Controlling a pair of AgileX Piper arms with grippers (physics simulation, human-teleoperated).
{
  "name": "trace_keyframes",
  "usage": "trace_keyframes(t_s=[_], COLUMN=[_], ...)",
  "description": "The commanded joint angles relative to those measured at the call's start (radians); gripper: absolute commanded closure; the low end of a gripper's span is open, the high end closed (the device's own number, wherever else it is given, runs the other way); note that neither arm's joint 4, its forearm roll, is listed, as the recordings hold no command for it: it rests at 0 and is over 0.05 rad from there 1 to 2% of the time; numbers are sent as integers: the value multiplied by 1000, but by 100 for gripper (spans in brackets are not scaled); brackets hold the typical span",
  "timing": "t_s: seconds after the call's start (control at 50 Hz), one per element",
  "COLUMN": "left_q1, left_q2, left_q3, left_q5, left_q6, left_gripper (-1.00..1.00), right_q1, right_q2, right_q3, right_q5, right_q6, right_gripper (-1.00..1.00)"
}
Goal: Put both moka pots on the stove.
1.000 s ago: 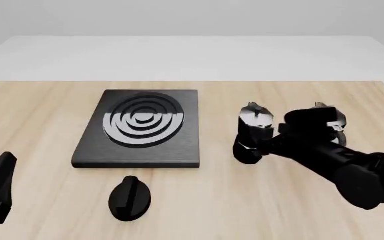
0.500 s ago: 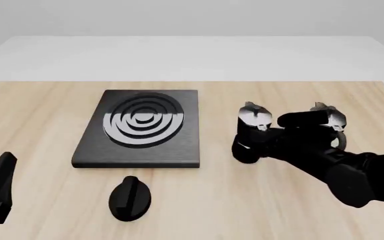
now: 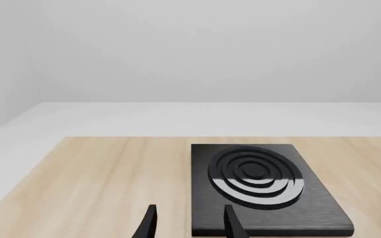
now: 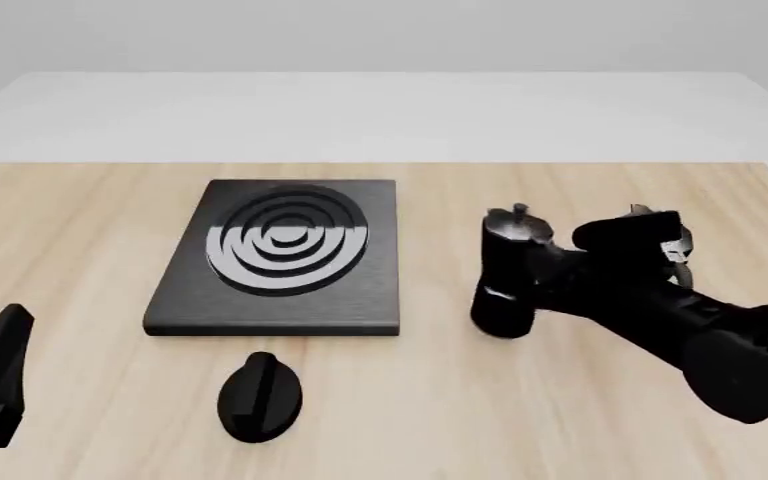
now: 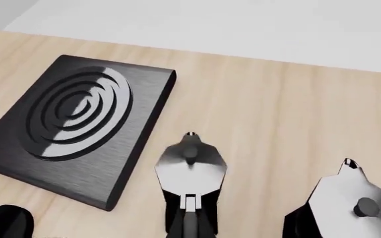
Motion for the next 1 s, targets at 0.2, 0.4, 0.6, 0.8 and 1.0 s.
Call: trace_keyframes(t_s=[0.2, 0.4, 0.6, 0.8, 1.0], left_q1=[0, 0, 0, 0, 0], left_q2=[0, 0, 0, 0, 0], left_q3=[0, 0, 0, 0, 0], left_q5=[0, 0, 0, 0, 0], left_q6=[0, 0, 0, 0, 0], left_gripper=[-100, -100, -100, -100, -100], right_q1=[-7, 11, 33, 55, 92], right_q2=[-204, -217, -207, -67, 114], right_q3=[-110, -163, -304, -574, -836], right_q5=[151, 193, 262, 305, 355], right_q6=[-113, -144, -200, -251, -253], right_gripper=[100, 100, 100, 100, 100])
